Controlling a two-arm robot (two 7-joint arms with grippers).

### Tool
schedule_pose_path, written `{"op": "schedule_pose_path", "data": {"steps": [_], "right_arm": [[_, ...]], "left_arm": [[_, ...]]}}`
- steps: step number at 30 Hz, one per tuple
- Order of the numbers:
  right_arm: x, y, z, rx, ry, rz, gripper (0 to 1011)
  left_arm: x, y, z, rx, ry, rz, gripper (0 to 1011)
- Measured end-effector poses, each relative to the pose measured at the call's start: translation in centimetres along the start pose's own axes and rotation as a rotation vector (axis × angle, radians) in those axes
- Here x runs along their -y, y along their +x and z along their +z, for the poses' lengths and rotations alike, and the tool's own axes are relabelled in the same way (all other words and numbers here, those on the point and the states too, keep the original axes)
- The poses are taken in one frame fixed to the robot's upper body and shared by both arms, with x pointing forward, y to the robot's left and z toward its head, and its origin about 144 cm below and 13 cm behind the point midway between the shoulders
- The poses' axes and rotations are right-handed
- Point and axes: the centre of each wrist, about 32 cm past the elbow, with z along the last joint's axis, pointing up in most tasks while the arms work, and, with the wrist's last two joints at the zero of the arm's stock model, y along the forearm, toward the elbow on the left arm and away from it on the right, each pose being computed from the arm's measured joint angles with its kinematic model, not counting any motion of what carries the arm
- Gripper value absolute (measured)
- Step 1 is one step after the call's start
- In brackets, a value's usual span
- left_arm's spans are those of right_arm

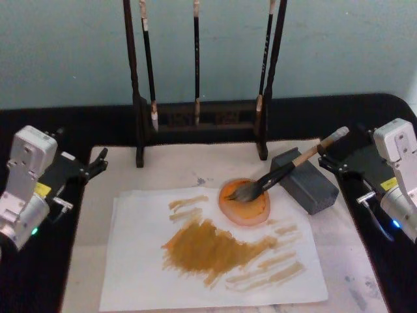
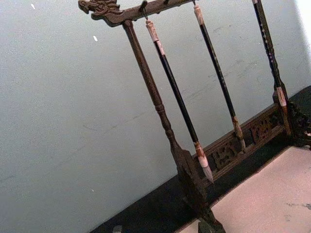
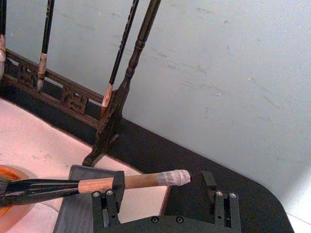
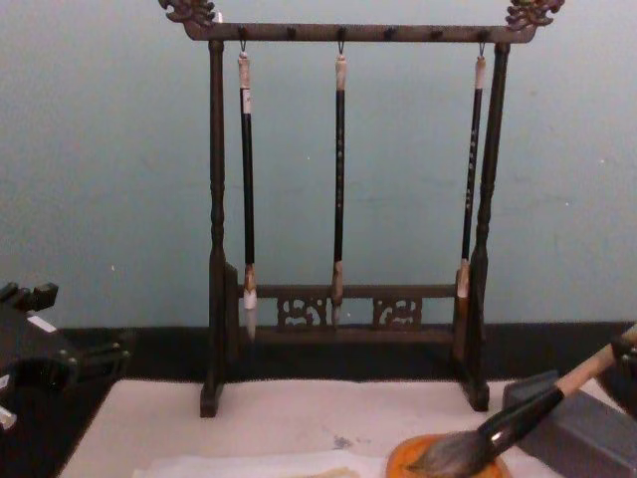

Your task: Pick up the brush from the inkstone, write on the paper, then place the brush back to its original position.

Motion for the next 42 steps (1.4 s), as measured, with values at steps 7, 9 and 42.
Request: {"op": "schedule_pose_path", "data": {"steps": [7, 9, 42], "right_arm": [[0.00, 0.00, 0.00, 0.000, 0.000, 0.000, 1000], [0.00, 0.00, 0.00, 0.000, 0.000, 0.000, 1000], [0.00, 0.00, 0.00, 0.000, 0.000, 0.000, 1000]], "left_arm": [[0.00, 0.00, 0.00, 0.000, 0.000, 0.000, 1010], [0.00, 0.00, 0.00, 0.000, 0.000, 0.000, 1010], [0.00, 0.00, 0.00, 0.000, 0.000, 0.000, 1010]]}}
